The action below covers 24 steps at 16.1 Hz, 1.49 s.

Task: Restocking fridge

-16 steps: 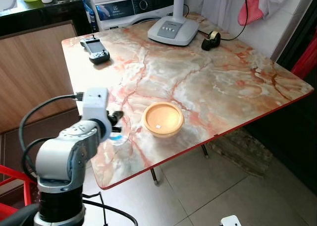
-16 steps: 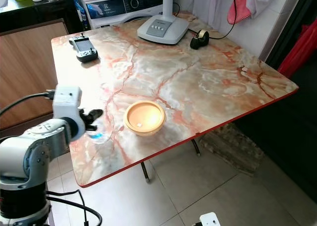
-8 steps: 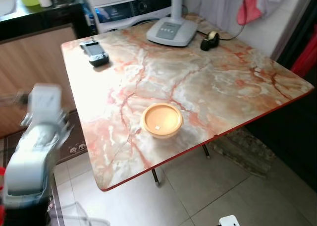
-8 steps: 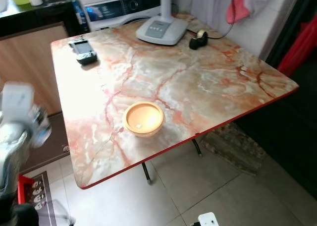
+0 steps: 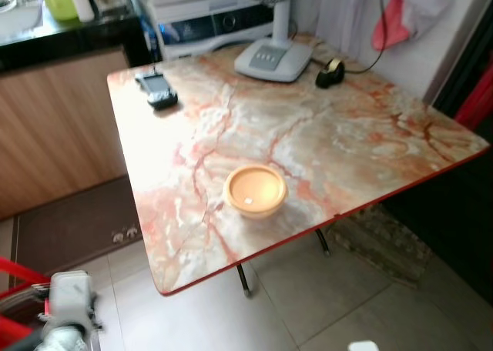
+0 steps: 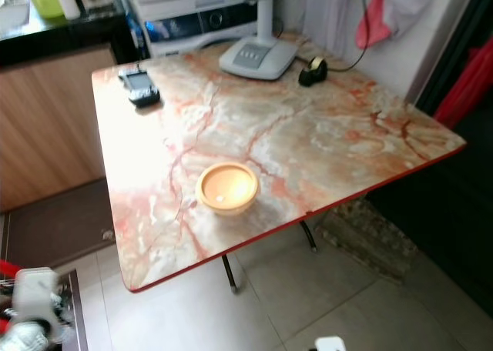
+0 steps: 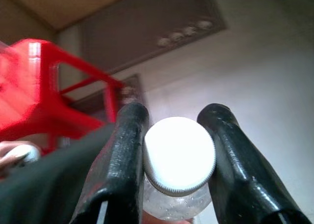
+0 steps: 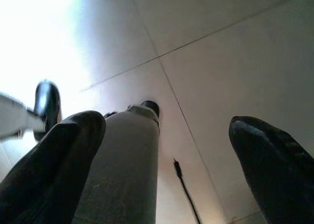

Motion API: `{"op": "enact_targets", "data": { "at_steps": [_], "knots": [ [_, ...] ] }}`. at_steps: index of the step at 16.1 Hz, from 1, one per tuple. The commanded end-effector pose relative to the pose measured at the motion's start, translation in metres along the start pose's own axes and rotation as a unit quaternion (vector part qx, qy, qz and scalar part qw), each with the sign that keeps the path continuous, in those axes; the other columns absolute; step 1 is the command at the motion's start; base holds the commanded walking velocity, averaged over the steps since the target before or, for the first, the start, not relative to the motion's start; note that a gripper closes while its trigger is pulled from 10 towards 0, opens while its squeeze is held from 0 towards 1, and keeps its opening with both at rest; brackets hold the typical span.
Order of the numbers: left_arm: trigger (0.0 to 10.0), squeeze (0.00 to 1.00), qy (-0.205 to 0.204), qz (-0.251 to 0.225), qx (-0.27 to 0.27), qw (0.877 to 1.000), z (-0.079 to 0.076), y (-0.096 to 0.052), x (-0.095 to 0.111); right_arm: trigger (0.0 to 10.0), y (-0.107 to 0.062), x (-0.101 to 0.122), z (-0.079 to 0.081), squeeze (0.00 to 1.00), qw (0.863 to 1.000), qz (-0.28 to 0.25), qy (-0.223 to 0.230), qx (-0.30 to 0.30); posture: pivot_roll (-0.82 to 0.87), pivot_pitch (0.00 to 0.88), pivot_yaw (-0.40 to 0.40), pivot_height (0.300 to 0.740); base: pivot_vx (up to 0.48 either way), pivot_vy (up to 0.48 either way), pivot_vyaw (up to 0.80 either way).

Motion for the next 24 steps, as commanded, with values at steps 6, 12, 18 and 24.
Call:
{"op": "enact_targets", "data": {
  "at_steps": [6,12,18,24],
  "knots": [
    [10.0,0.00,0.048,0.108,-0.057,0.991,-0.033,0.004,-0.084,10.0,-0.002,0.002,-0.007,0.00,0.996,-0.026,0.072,-0.047,0.09,0.057,0.009,0.740,0.000,0.000,0.00],
    [10.0,0.00,0.082,0.160,-0.068,0.981,-0.041,-0.001,-0.119,10.0,-0.002,0.003,-0.009,0.00,0.996,-0.029,0.066,-0.049,0.08,0.079,0.000,0.740,0.000,0.000,0.00],
    [10.0,0.00,0.070,0.163,-0.062,0.982,-0.035,-0.002,-0.124,10.0,-0.002,0.003,-0.007,0.00,0.997,-0.027,0.058,-0.042,0.08,0.084,0.002,0.740,0.000,0.000,0.00],
    [10.0,0.00,0.049,0.172,-0.058,0.982,-0.027,-0.008,-0.133,10.0,-0.002,0.002,-0.006,0.00,0.998,-0.025,0.049,-0.038,0.08,0.076,-0.006,0.740,-0.044,0.000,0.00]
  ]
}}
Point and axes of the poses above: a point about 5 cm out from each wrist's last joint towards the gripper, its own y axis pointing out of the wrist towards the gripper, its own x axis along the axis of the wrist's last joint, z = x × y, the point moved 6 cm from there along y, pointing out of the wrist towards the gripper, and after that the axes turned 12 degrees about -y, right-handed, at the moved point
